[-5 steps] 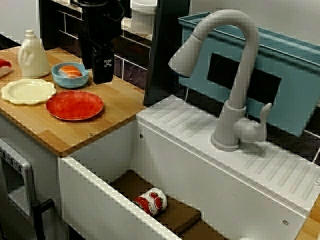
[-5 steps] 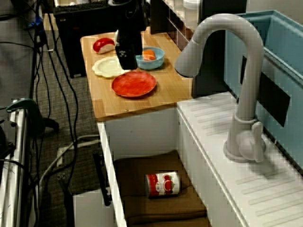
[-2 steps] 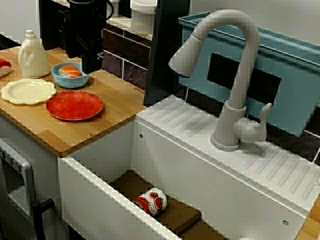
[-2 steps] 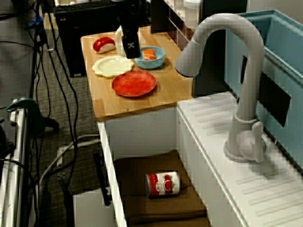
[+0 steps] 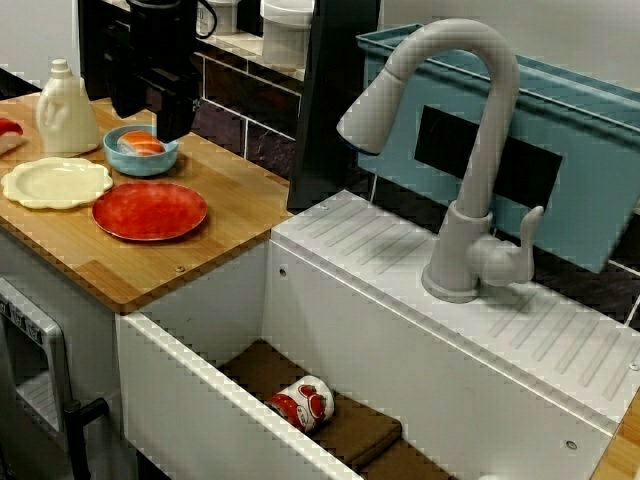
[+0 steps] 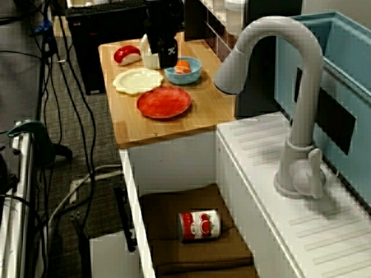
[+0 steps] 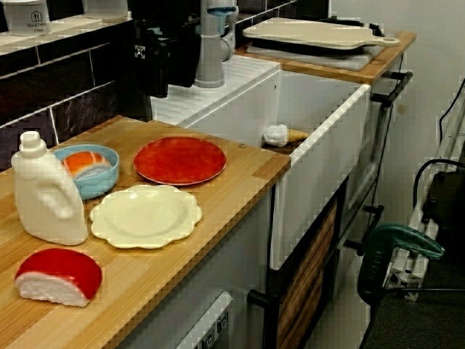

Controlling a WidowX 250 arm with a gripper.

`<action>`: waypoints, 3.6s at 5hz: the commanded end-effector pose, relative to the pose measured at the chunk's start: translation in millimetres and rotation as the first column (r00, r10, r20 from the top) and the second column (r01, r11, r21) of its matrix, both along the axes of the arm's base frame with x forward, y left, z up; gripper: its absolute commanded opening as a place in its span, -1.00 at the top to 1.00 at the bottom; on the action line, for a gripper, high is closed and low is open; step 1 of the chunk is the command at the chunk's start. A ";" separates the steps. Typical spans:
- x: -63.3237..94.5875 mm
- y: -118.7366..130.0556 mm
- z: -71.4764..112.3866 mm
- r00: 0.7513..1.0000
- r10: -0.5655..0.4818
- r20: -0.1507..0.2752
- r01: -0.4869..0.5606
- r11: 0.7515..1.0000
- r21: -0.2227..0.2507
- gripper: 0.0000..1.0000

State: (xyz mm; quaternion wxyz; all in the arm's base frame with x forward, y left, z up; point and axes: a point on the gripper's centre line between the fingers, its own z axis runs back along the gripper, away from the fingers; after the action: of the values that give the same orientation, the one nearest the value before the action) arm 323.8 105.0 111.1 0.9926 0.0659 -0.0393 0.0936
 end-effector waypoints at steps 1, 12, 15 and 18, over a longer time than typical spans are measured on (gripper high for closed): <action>-3.2 24.2 10.2 0.994 0.101 0.033 -0.102 0.994 0.029 -1.00; -19.1 68.1 -10.8 0.717 0.694 -0.058 -0.697 0.716 -0.042 -1.00; -19.8 78.8 3.2 0.948 0.318 -0.018 -0.318 0.948 0.002 -1.00; -25.0 96.2 20.0 0.992 0.129 0.004 -0.129 0.988 0.089 -1.00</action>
State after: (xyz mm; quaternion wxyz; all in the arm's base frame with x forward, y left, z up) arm 308.9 193.4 95.5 0.9830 0.0974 0.0023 0.1557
